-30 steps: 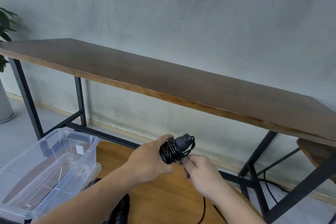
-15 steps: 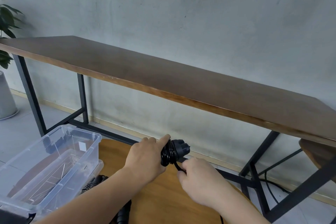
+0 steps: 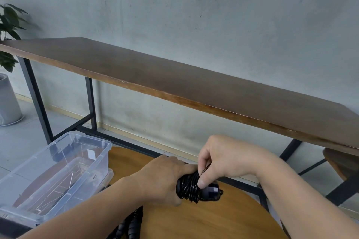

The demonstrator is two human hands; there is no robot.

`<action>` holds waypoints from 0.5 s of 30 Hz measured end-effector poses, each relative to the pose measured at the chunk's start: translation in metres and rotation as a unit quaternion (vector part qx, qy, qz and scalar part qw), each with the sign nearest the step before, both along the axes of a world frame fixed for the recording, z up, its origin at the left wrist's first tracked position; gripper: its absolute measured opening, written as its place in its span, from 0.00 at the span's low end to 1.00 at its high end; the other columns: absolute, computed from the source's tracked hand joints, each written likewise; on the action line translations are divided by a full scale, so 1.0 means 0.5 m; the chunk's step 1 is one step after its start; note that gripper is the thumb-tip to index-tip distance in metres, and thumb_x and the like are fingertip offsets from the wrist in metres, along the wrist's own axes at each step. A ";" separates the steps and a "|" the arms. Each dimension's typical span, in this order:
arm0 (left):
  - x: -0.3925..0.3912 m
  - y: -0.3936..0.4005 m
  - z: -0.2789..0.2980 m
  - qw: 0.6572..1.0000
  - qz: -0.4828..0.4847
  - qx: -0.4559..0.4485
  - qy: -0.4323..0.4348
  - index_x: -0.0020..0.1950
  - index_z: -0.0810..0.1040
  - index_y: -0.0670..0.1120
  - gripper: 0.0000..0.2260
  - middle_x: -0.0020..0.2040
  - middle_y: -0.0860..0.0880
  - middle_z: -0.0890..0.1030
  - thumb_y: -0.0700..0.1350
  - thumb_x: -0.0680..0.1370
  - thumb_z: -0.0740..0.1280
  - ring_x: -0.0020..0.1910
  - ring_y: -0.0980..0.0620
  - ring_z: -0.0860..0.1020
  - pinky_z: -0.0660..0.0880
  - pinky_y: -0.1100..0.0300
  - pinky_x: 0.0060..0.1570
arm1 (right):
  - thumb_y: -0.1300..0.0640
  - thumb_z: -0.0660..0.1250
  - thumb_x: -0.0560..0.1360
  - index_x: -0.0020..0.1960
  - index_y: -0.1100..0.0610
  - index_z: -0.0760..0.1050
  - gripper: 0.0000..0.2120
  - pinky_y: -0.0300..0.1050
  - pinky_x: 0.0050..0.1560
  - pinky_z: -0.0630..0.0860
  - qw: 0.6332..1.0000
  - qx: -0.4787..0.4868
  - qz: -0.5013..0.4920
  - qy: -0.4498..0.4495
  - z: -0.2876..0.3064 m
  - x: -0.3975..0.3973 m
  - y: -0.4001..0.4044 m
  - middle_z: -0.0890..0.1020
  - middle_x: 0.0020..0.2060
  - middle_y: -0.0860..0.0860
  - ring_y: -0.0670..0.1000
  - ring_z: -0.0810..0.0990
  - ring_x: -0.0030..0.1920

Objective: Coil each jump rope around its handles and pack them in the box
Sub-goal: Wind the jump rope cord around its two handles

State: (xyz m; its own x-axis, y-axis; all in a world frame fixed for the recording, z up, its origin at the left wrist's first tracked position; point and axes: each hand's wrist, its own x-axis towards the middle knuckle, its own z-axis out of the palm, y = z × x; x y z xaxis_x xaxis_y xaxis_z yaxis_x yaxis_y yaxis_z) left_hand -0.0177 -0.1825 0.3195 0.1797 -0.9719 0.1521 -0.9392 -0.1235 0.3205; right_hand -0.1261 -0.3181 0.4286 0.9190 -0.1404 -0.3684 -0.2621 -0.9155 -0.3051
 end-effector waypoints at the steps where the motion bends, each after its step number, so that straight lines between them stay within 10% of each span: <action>1: 0.000 0.005 0.008 0.999 -0.020 0.016 0.044 0.54 0.67 0.66 0.17 0.43 0.54 0.78 0.51 0.71 0.69 0.43 0.53 0.76 0.74 0.54 0.45 | 0.49 0.79 0.66 0.41 0.51 0.85 0.08 0.39 0.38 0.73 0.999 0.036 0.002 -0.002 0.005 0.003 -0.014 0.81 0.32 0.42 0.40 0.77 0.35; 5: 0.000 0.028 0.047 0.971 -0.053 0.067 0.224 0.50 0.70 0.67 0.19 0.43 0.49 0.79 0.44 0.71 0.72 0.42 0.50 0.78 0.77 0.49 0.46 | 0.56 0.78 0.69 0.41 0.54 0.84 0.04 0.34 0.35 0.71 0.975 0.220 -0.016 -0.041 -0.014 0.009 -0.062 0.82 0.32 0.44 0.40 0.76 0.32; 10: 0.003 0.037 0.057 0.931 -0.047 0.034 0.360 0.52 0.74 0.50 0.12 0.33 0.61 0.76 0.38 0.74 0.71 0.29 0.64 0.73 0.69 0.71 0.32 | 0.53 0.78 0.66 0.42 0.57 0.85 0.09 0.53 0.45 0.66 0.877 0.448 -0.127 -0.120 -0.110 0.017 -0.089 0.79 0.38 0.58 0.61 0.69 0.43; 12: 0.002 0.037 0.051 0.914 -0.037 0.015 0.404 0.49 0.75 0.53 0.10 0.34 0.59 0.76 0.40 0.73 0.71 0.31 0.63 0.73 0.69 0.70 0.35 | 0.57 0.75 0.69 0.40 0.56 0.85 0.02 0.46 0.38 0.64 0.841 0.488 -0.167 -0.163 -0.135 0.018 -0.083 0.76 0.36 0.58 0.59 0.66 0.39; 15: 0.001 0.034 0.033 0.890 -0.028 -0.005 0.454 0.40 0.76 0.63 0.14 0.38 0.57 0.77 0.42 0.70 0.70 0.37 0.60 0.74 0.70 0.65 0.42 | 0.69 0.59 0.79 0.32 0.52 0.82 0.23 0.38 0.27 0.55 0.830 0.492 -0.183 -0.187 -0.160 0.013 -0.078 0.66 0.27 0.53 0.49 0.59 0.27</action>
